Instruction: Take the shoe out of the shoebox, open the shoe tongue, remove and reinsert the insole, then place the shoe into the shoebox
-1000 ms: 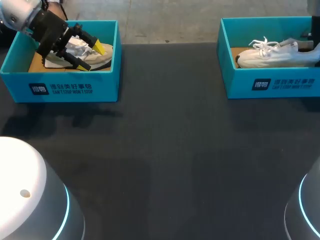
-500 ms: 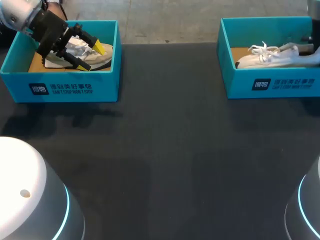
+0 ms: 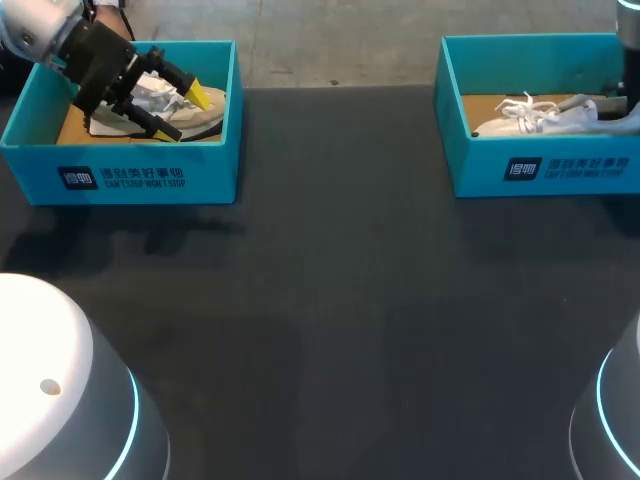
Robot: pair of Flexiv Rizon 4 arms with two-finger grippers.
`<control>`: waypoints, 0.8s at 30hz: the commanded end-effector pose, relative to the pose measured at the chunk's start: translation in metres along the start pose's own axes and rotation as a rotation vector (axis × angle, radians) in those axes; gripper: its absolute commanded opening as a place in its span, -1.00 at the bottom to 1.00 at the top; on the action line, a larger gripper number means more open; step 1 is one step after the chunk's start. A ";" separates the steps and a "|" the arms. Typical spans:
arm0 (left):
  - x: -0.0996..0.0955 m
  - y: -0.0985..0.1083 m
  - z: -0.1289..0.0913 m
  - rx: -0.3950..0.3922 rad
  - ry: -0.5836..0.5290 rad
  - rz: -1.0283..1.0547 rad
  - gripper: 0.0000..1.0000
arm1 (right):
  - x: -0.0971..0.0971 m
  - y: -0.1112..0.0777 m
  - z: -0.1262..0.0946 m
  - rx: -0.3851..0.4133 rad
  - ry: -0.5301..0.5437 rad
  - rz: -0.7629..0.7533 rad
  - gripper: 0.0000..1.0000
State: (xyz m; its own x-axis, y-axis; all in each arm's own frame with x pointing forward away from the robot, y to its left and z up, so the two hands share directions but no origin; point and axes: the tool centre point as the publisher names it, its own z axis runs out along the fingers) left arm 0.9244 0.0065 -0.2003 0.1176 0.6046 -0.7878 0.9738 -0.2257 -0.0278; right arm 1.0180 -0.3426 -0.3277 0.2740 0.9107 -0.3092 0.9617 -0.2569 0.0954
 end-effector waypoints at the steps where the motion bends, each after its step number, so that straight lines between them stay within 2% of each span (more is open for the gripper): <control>1: 0.000 -0.001 0.000 -0.002 0.003 0.001 1.00 | 0.003 -0.003 0.005 0.002 0.004 -0.003 -1.00; 13: 0.000 -0.001 0.000 -0.002 0.003 0.001 1.00 | 0.008 -0.002 0.022 0.006 0.012 -0.003 -1.00; 24: 0.000 -0.001 0.000 -0.002 0.003 0.001 1.00 | 0.009 0.001 0.028 0.013 0.015 0.014 -1.00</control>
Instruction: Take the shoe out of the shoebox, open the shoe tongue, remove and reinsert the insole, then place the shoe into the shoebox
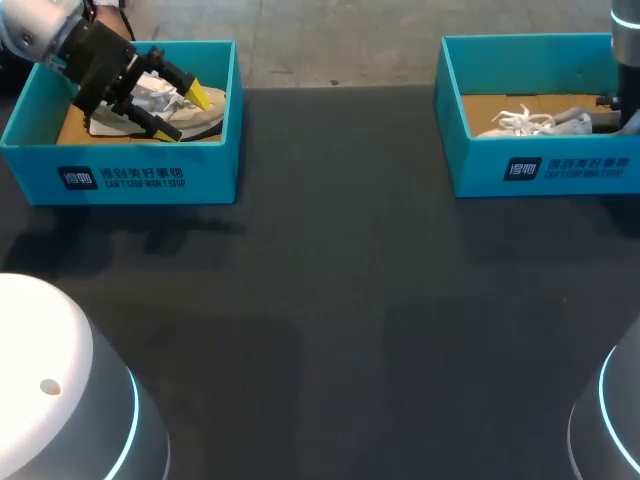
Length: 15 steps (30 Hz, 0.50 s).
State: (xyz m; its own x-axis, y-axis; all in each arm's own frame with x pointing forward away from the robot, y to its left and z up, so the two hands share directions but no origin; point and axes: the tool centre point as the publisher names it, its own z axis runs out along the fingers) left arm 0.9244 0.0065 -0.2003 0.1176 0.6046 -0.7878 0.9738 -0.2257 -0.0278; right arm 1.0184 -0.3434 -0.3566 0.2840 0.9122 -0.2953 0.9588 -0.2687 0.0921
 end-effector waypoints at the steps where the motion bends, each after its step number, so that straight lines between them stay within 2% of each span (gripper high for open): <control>1: 0.000 -0.001 0.000 -0.002 0.003 0.001 1.00 | 0.000 0.004 0.001 0.007 0.001 0.005 -1.00; 2: 0.000 -0.001 0.000 -0.002 0.003 0.001 1.00 | 0.000 0.004 0.000 0.004 0.002 0.009 -0.86; 3: 0.000 -0.001 0.000 -0.002 0.003 0.001 1.00 | 0.000 0.004 0.000 0.002 0.001 0.010 -0.55; 4: 0.000 -0.001 0.000 -0.002 0.003 0.001 1.00 | -0.001 0.004 0.000 0.000 -0.001 0.011 -0.36; 5: 0.000 -0.001 0.000 -0.002 0.003 0.001 1.00 | -0.001 0.005 -0.001 -0.003 0.001 0.018 -0.38; 8: 0.000 -0.001 0.000 -0.002 0.003 0.001 1.00 | 0.001 0.005 -0.004 -0.005 0.000 0.017 -0.22; 15: 0.000 -0.001 0.000 -0.002 0.003 0.001 1.00 | 0.001 0.003 -0.015 -0.021 -0.013 0.002 -0.24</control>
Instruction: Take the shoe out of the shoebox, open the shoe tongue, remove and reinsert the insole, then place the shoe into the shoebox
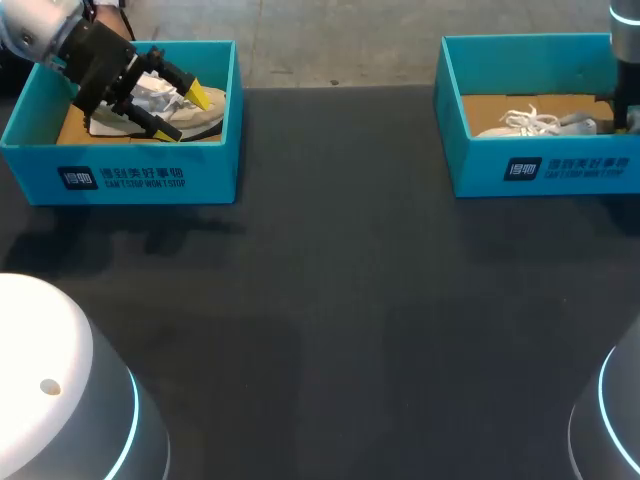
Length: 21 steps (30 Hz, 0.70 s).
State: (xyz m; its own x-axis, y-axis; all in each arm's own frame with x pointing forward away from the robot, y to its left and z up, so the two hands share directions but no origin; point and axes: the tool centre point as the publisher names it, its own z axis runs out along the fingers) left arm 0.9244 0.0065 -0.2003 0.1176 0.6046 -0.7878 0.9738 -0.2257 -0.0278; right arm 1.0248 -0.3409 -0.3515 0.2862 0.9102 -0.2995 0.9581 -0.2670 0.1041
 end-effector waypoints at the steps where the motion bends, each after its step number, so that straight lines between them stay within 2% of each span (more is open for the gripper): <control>1: 0.000 -0.001 0.000 -0.002 0.003 0.001 1.00 | -0.003 -0.003 -0.013 -0.013 -0.011 0.001 -0.25; 10: 0.000 -0.001 0.000 -0.002 0.003 0.001 1.00 | -0.018 -0.006 -0.048 -0.049 -0.053 0.034 -0.22; 14: 0.000 -0.001 0.000 -0.002 0.003 0.001 1.00 | -0.021 -0.008 -0.073 -0.108 -0.004 0.022 -0.24; 21: 0.000 -0.001 0.000 -0.002 0.003 0.001 1.00 | -0.012 -0.021 -0.111 -0.165 0.056 -0.112 -0.22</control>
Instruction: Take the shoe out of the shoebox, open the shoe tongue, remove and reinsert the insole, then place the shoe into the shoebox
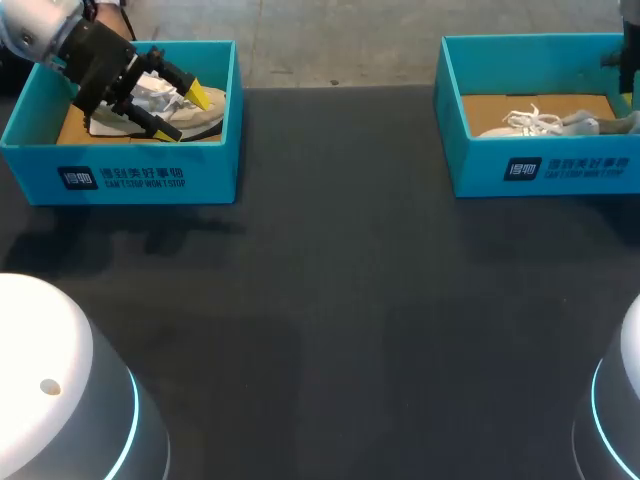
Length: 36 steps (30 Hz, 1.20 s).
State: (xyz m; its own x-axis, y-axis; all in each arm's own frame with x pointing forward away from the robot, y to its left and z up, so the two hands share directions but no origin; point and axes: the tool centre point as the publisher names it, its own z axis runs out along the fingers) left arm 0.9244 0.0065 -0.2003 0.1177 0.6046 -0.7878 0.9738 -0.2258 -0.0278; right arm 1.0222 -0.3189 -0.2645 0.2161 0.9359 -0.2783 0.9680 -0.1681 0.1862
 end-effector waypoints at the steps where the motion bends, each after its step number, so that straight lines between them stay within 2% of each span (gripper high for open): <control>1: 0.000 -0.001 0.000 -0.002 0.003 0.001 1.00 | -0.002 -0.022 -0.028 -0.052 0.016 -0.055 -0.21; 10: 0.000 -0.001 0.000 -0.002 0.003 0.001 1.00 | 0.009 -0.059 -0.067 -0.069 0.061 -0.160 -0.17; 16: 0.000 -0.001 0.000 -0.002 0.003 0.001 1.00 | 0.013 -0.090 -0.081 -0.080 0.080 -0.224 -0.15; 22: 0.000 -0.001 0.000 -0.002 0.003 0.001 1.00 | 0.014 -0.133 -0.090 -0.067 0.107 -0.283 -0.11; 31: 0.000 -0.001 0.000 -0.002 0.003 0.001 1.00 | 0.026 -0.200 -0.108 -0.089 0.165 -0.401 -0.05; 32: 0.000 -0.001 0.000 -0.002 0.003 0.001 1.00 | 0.027 -0.208 -0.109 -0.098 0.177 -0.423 -0.03; 33: 0.000 -0.001 0.000 -0.002 0.003 0.001 1.00 | 0.027 -0.214 -0.110 -0.101 0.181 -0.428 0.11; 35: 0.000 -0.001 0.000 -0.002 0.003 0.001 1.00 | 0.026 -0.226 -0.110 -0.110 0.190 -0.446 0.50; 36: 0.000 -0.001 0.000 -0.002 0.003 0.001 1.00 | 0.025 -0.231 -0.110 -0.117 0.191 -0.460 0.52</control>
State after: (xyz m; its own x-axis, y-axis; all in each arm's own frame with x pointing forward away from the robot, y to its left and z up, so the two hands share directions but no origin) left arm 0.9244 0.0065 -0.2003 0.1177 0.6046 -0.7878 0.9738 -0.2258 -0.0278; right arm 0.8193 -0.2161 -0.2102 -0.2564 0.9502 -0.1771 0.9623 0.2682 0.0459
